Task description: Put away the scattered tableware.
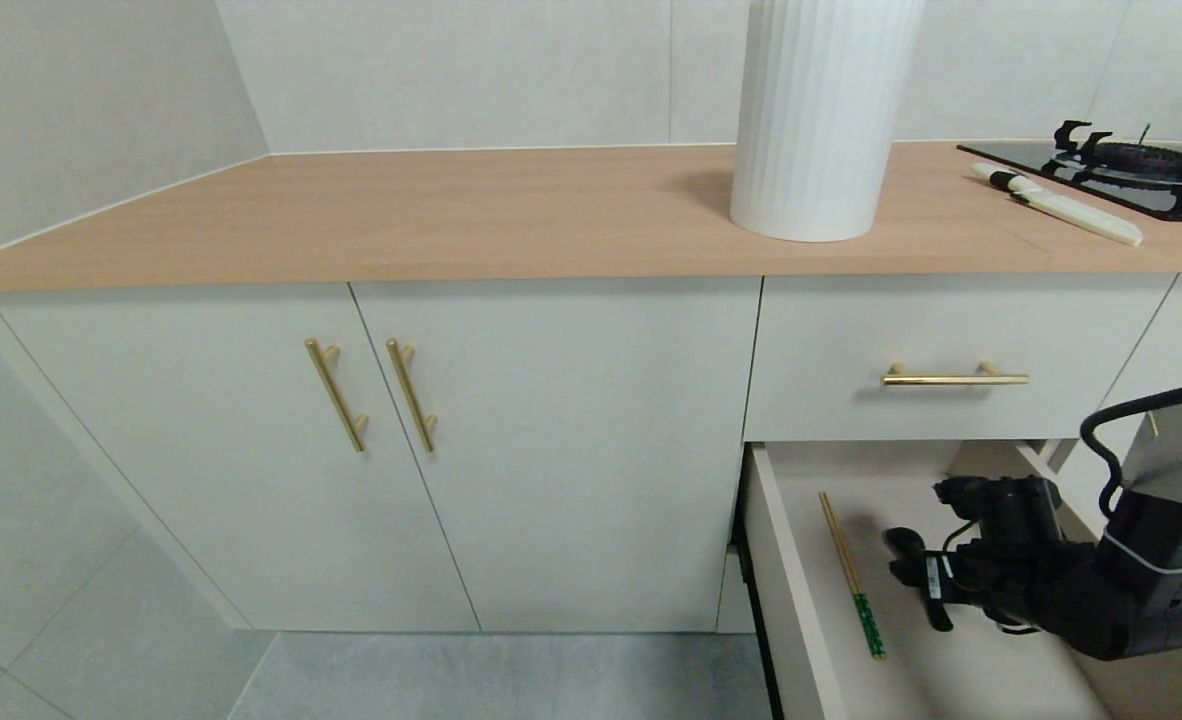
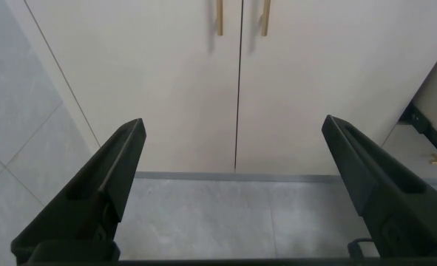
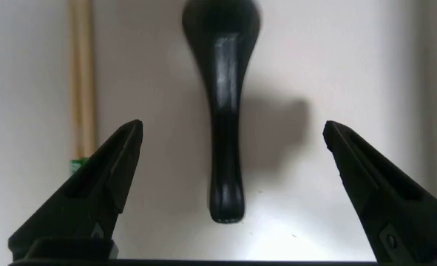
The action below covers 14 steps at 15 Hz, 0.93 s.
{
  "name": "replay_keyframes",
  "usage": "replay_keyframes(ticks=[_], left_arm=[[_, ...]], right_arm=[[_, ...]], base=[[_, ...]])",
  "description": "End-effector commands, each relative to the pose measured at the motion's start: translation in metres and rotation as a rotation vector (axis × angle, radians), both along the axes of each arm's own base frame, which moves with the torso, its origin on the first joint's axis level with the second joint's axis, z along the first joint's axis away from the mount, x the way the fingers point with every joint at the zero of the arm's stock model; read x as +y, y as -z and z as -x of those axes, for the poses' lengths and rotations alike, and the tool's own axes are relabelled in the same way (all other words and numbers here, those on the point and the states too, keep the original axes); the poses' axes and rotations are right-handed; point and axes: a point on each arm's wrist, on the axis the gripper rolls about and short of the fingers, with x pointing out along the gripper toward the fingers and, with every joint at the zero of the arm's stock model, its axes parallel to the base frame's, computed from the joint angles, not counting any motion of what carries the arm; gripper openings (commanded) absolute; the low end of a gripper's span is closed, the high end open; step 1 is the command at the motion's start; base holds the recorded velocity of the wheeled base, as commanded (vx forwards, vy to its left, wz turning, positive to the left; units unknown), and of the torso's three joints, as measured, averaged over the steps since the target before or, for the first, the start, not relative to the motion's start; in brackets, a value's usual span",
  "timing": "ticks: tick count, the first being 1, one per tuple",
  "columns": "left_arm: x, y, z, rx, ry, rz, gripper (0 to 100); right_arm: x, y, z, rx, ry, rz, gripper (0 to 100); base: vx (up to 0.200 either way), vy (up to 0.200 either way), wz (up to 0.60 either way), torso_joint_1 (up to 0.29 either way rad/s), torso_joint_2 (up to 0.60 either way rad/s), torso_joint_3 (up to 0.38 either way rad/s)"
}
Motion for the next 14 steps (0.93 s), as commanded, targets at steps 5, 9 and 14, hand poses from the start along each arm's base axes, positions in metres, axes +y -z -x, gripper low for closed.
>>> replay_keyframes(ticks=[5,9,14], left_arm=[[0.0,0.0,0.0,0.0,-0.001,0.0,100],[0.0,0.0,0.0,0.001,-0.001,-0.005,100],[0.0,0.0,0.0,0.001,-0.001,0.002,100]], right_arm=[[-0.002,-0.118,0.051,-0.081,-0.025,-0.02,100],[0.007,-0.145,0.079,-0.013,-0.071,-0.032,100],[0.005,-0.157,0.098,0.0,-0.074,-0.033,100]], base=[[0.0,0.0,0.0,0.0,0.0,0.0],[0.0,0.0,0.0,0.0,0.0,0.0],[-0.08,0.0,0.0,0.001,0.0,0.002]])
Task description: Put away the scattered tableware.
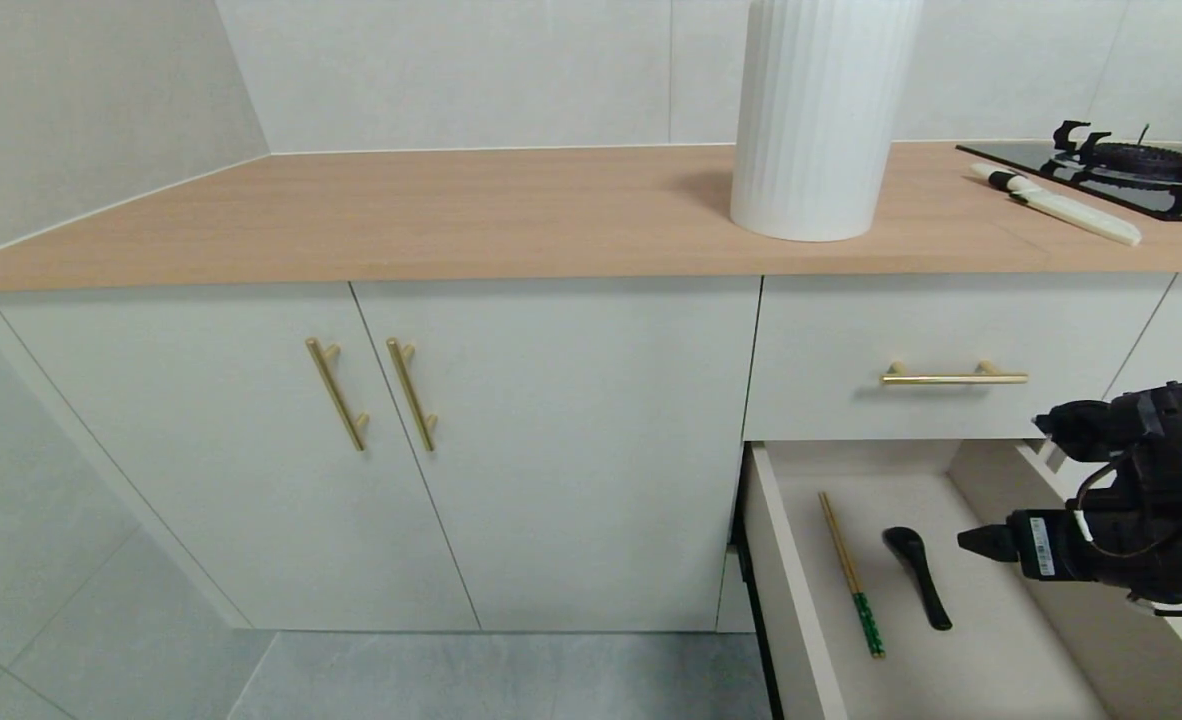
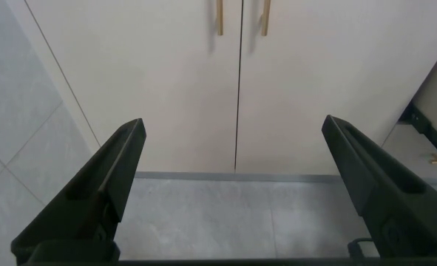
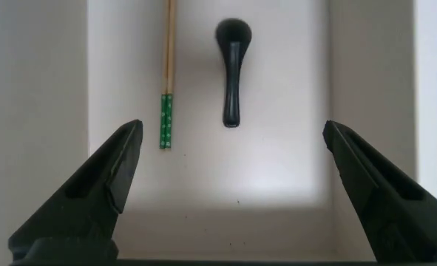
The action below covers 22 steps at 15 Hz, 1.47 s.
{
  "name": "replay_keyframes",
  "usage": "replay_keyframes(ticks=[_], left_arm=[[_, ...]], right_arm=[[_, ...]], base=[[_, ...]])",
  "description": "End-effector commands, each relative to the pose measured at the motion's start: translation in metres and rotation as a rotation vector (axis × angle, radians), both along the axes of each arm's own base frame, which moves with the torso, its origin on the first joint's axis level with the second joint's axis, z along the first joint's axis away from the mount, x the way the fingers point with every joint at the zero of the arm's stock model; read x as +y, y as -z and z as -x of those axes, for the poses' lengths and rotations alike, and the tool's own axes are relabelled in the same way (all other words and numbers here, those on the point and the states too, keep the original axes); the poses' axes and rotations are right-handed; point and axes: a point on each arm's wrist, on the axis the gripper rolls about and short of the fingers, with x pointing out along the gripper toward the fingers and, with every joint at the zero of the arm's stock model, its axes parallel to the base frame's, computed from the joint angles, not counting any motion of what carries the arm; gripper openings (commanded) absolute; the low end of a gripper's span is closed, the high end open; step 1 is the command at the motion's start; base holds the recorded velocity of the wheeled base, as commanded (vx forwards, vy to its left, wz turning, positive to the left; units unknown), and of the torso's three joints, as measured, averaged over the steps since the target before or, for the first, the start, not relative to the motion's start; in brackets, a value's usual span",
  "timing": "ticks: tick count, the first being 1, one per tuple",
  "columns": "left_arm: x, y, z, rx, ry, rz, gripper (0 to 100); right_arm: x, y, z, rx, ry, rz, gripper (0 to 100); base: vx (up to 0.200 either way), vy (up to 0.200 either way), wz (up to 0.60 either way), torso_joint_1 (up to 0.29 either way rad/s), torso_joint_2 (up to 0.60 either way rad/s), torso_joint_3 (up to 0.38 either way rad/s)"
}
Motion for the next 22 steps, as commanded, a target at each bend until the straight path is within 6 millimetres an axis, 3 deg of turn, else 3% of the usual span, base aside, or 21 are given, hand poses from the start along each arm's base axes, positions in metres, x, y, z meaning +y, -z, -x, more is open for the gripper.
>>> replay_keyframes(ticks=[1,7,11,15,18,22], left_arm=[[0.0,0.0,0.0,-0.001,0.0,0.001,100],[0.0,0.0,0.0,-0.001,0.0,0.0,100],[0.0,0.0,0.0,-0.001,0.0,0.0,100],[0.0,0.0,0.0,-0.001,0.0,0.0,100],[0.0,0.0,0.0,-0.001,0.0,0.0,100],[0.0,0.0,0.0,-0.001,0.0,0.0,100]], right_arm=[[-0.001,-0.015,0.013,-0.026,-0.014,-0.016,100],[0.009,-0.019,0.032,0.051,-0.09,-0.012,100],[0.012,-0.026,0.043,0.185,-0.113,0.011,100],[0.014,-0.013,0.03,0.386,-0.107,0.029,100],[0.018,0.007,0.015,0.501,-0.098,0.048,100],[0.019,0.021,0.003,0.531,-0.05,0.039,100]], base=[[-0.2,0.0,0.0,0.017,0.0,-0.002],[-0.2,0.0,0.0,0.001,0.0,0.004],[0.0,0.0,0.0,0.0,0.0,0.0],[0.0,0.0,0.0,0.0,0.0,0.0],[0.0,0.0,0.0,0.0,0.0,0.0],[0.0,0.0,0.0,0.0,0.0,0.0]])
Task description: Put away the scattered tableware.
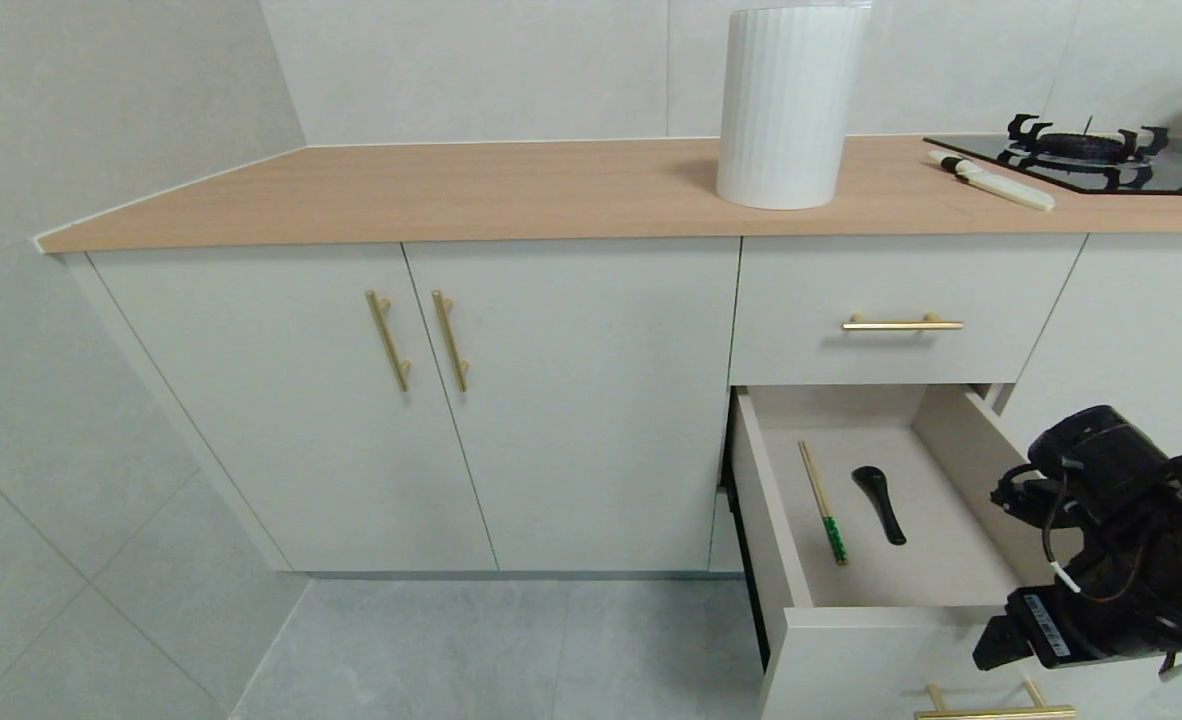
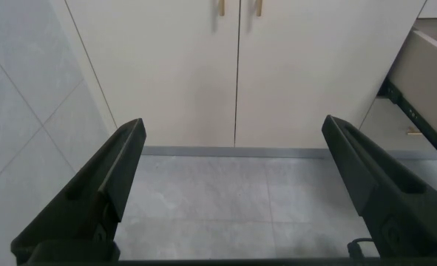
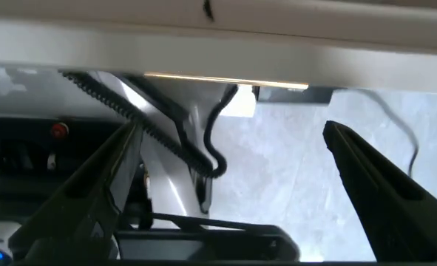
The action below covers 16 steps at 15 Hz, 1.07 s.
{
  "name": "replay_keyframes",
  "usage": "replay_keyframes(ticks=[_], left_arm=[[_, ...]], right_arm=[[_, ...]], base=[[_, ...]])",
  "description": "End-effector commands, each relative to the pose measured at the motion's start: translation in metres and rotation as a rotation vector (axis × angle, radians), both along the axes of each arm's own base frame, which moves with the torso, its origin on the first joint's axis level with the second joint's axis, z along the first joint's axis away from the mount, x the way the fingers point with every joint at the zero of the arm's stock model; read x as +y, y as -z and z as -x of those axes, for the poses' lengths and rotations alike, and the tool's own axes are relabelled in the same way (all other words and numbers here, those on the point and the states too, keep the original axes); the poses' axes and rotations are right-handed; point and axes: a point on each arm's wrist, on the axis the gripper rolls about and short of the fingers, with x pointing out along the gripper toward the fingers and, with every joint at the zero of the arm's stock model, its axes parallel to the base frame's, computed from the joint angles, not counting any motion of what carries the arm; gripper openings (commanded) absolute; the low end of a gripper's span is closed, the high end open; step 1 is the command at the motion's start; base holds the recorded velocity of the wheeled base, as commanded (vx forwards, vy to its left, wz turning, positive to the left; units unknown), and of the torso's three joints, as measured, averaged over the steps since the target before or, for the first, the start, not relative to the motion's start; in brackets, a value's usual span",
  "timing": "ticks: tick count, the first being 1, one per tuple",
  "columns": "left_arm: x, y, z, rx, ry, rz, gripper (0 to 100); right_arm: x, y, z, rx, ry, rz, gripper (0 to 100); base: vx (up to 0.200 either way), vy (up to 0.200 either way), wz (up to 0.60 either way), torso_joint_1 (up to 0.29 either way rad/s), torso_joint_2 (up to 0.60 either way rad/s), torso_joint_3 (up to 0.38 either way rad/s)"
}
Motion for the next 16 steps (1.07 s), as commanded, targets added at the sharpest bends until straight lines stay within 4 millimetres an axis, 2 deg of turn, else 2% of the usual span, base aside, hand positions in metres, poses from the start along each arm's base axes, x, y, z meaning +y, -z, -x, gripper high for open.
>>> replay_keyframes(ticks=[1,7,10,16], left_arm=[[0.0,0.0,0.0,0.0,-0.001,0.0,100],[0.0,0.0,0.0,0.0,-0.001,0.0,100],[0.0,0.0,0.0,0.0,-0.001,0.0,100],[0.0,0.0,0.0,0.0,-0.001,0.0,100]], right_arm=[[0.001,0.008,-0.007,0.01,0.006,0.005,100],[0.0,0.005,-0.013,-0.092,0.032,-0.009,100],[0.001,0.007,-0.023,-0.151,0.046,-0.026,100],[0.006,0.027,-0.063,-0.297,0.05,-0.051,100]], base=[[0.0,0.0,0.0,0.0,0.0,0.0],[0.0,0.0,0.0,0.0,0.0,0.0],[0.0,0.0,0.0,0.0,0.0,0.0],[0.0,0.0,0.0,0.0,0.0,0.0]])
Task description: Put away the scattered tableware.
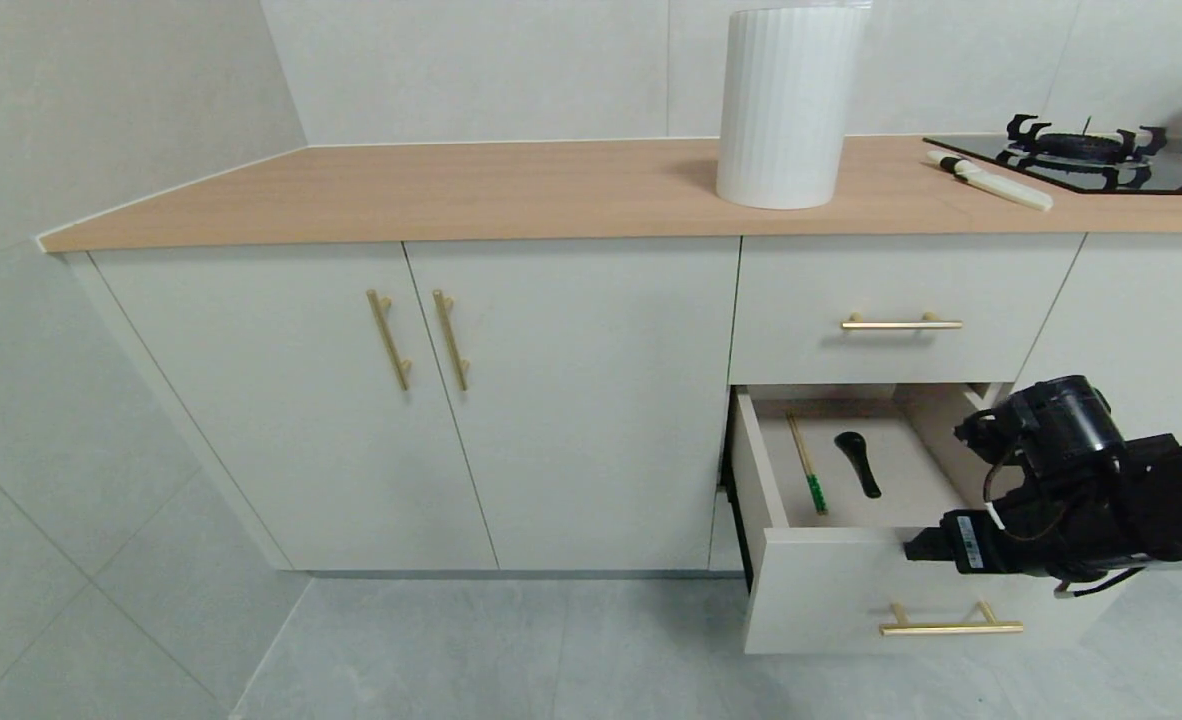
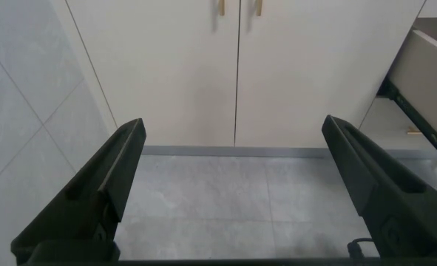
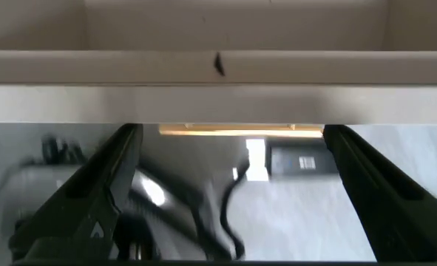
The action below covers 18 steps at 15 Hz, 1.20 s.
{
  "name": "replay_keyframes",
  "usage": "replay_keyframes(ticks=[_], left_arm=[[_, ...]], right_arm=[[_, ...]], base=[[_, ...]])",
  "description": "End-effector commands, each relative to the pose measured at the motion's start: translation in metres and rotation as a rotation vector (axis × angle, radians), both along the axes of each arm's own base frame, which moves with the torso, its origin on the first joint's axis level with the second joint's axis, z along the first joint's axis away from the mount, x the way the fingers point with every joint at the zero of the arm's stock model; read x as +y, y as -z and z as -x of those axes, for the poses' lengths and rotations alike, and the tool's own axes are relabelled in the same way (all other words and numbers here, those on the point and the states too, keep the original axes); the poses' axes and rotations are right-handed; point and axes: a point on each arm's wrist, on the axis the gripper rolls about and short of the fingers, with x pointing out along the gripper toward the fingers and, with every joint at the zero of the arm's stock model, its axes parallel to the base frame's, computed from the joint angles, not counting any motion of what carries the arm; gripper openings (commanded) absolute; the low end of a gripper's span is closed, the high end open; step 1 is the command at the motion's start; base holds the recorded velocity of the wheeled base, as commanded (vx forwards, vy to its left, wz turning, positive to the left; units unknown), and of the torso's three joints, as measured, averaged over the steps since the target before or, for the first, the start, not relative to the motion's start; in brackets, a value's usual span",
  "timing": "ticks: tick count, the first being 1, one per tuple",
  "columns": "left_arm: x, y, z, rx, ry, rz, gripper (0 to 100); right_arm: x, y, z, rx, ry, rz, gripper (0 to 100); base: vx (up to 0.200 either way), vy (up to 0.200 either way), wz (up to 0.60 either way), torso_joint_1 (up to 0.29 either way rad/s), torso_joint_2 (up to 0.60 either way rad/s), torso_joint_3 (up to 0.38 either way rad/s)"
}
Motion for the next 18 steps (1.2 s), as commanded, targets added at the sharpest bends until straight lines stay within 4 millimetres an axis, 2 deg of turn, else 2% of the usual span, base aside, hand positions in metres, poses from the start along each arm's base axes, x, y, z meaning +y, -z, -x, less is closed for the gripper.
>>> replay_keyframes(ticks=[1,8,9,10,15,18], left_arm=[[0.0,0.0,0.0,0.0,0.0,0.0,100],[0.0,0.0,0.0,0.0,0.0,0.0,100],[0.0,0.0,0.0,0.0,0.0,0.0,100],[0.0,0.0,0.0,0.0,0.0,0.0,100],[0.0,0.0,0.0,0.0,0.0,0.0,100],[0.0,0.0,0.0,0.0,0.0,0.0,100]], right_arm=[[0.002,0.016,-0.012,0.024,-0.001,0.005,100],[-0.002,0.017,-0.066,-0.047,0.043,-0.008,100],[-0.002,0.016,-0.068,-0.053,0.044,-0.009,100],[-0.008,0.018,-0.082,-0.086,0.067,-0.01,100],[-0.019,0.025,-0.126,-0.174,0.102,-0.014,100],[-0.022,0.026,-0.144,-0.209,0.113,-0.018,100]], base=[[0.0,0.0,0.0,0.0,0.0,0.0],[0.0,0.0,0.0,0.0,0.0,0.0],[0.0,0.0,0.0,0.0,0.0,0.0],[0.0,0.0,0.0,0.0,0.0,0.0],[0.0,0.0,0.0,0.0,0.0,0.0],[0.0,0.0,0.0,0.0,0.0,0.0]])
